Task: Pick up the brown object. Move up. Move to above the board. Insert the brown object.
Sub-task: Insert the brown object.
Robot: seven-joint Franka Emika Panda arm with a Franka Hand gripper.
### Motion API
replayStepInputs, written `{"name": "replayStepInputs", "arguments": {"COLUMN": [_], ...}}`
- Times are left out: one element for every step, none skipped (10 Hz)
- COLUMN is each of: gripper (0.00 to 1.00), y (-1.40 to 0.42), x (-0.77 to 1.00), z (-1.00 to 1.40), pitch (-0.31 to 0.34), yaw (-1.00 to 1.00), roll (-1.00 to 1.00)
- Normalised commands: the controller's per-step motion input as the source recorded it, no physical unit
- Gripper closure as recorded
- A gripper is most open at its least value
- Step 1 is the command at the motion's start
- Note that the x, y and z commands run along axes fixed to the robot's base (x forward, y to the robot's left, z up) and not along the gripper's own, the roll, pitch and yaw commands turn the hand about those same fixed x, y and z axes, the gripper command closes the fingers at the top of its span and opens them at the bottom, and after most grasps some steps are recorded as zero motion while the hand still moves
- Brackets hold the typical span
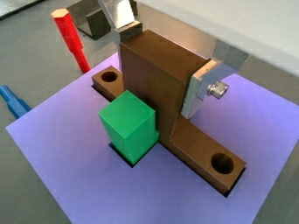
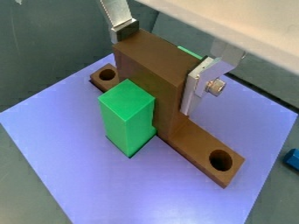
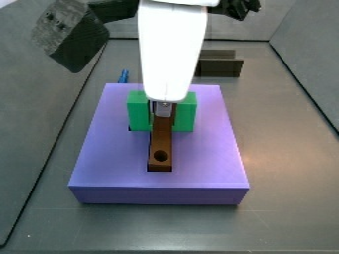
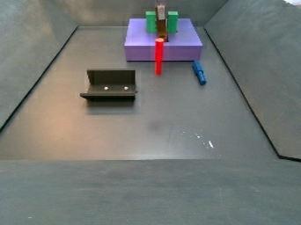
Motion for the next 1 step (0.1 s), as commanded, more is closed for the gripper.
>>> {"name": "replayStepInputs", "arguments": {"gripper": [1.0], "y": [0.0], "x": [0.0], "z": [0.0], "pitch": [0.0], "yaw": [0.0], "roll": [0.0]}}
